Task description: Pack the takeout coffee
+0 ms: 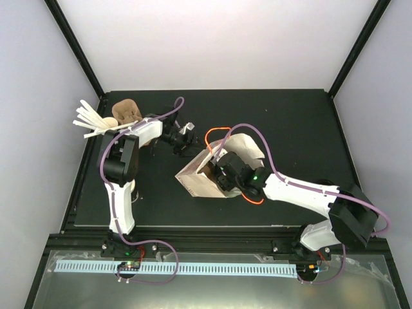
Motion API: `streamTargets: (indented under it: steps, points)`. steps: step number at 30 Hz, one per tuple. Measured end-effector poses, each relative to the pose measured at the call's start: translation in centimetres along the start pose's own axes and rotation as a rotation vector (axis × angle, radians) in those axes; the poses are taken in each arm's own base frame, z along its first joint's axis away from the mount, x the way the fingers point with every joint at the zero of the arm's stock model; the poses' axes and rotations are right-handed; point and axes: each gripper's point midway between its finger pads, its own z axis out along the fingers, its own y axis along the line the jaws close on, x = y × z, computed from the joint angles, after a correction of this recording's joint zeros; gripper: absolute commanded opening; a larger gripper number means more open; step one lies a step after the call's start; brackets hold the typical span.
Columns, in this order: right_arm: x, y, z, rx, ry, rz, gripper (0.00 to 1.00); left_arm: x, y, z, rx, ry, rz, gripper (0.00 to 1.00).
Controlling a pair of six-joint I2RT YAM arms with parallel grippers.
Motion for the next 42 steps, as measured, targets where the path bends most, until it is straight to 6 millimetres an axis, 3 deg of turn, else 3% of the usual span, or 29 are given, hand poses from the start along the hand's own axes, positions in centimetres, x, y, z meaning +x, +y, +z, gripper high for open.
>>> streamTargets:
  steps: [9, 23, 33, 42]
  points:
    - [0.1, -0.2, 0.2, 0.016, 0.009, -0.002, 0.39, 0.6, -2.2, 1.9, 0.105, 0.081, 0.023, 0.62]
    - [0.2, -4.4, -0.1, -0.068, 0.117, 0.143, 0.39, -0.5, -4.7, 4.5, 0.253, 0.114, 0.066, 0.57]
    - [-1.0, -5.8, 0.1, -0.097, 0.250, 0.196, 0.39, -1.4, -5.4, 5.2, 0.284, 0.100, 0.043, 0.53]
    - [-1.3, -6.4, -0.9, -0.080, 0.369, 0.218, 0.40, -1.0, -6.7, 6.1, 0.300, 0.115, 0.028, 0.52]
